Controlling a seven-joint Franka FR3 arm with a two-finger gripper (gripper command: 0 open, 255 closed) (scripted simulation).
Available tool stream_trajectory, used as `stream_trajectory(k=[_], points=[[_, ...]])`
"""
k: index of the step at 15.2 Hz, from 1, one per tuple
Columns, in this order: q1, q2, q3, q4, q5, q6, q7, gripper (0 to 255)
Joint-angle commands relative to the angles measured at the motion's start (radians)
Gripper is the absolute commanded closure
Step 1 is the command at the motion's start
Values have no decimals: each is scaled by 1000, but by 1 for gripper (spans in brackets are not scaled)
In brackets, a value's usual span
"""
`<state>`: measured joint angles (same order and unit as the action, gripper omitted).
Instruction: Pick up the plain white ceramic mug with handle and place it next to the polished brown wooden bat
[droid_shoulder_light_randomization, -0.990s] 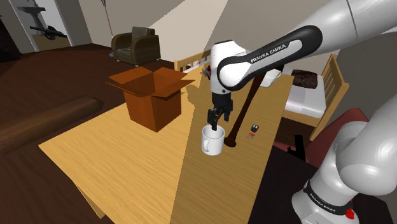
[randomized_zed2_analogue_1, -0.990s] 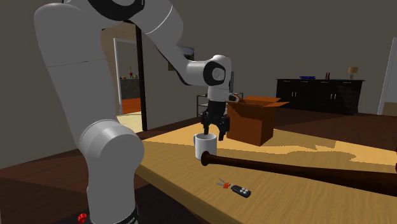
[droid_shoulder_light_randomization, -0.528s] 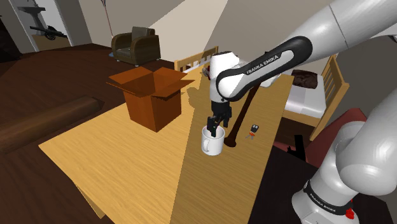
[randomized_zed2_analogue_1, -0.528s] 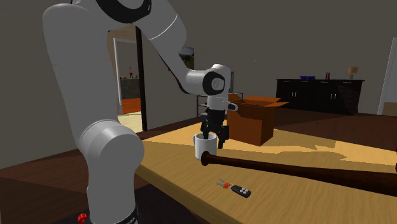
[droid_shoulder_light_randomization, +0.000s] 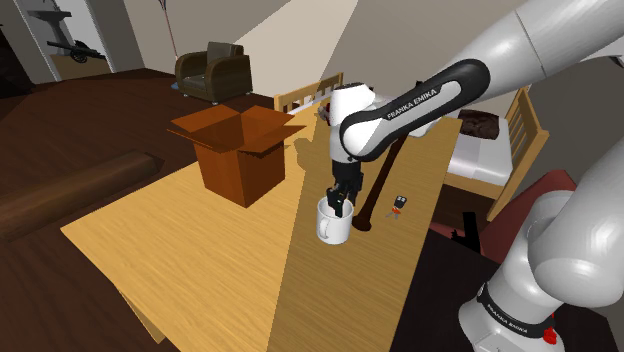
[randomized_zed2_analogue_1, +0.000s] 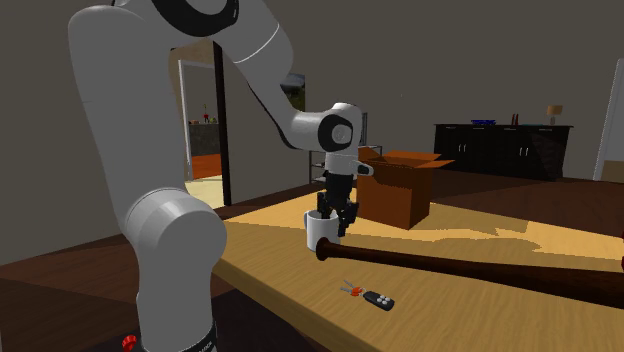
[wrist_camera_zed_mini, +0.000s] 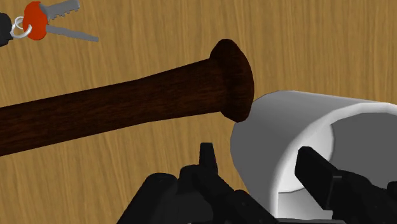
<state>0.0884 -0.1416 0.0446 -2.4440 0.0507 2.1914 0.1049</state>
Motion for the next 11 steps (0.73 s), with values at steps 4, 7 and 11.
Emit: stream_trajectory(k=[4, 7, 11], points=[[0, 0, 0, 0, 0, 0, 0, 255], [0, 0, 0, 0, 0, 0, 0, 255], [0, -17, 0, 12, 0, -29, 1, 255]])
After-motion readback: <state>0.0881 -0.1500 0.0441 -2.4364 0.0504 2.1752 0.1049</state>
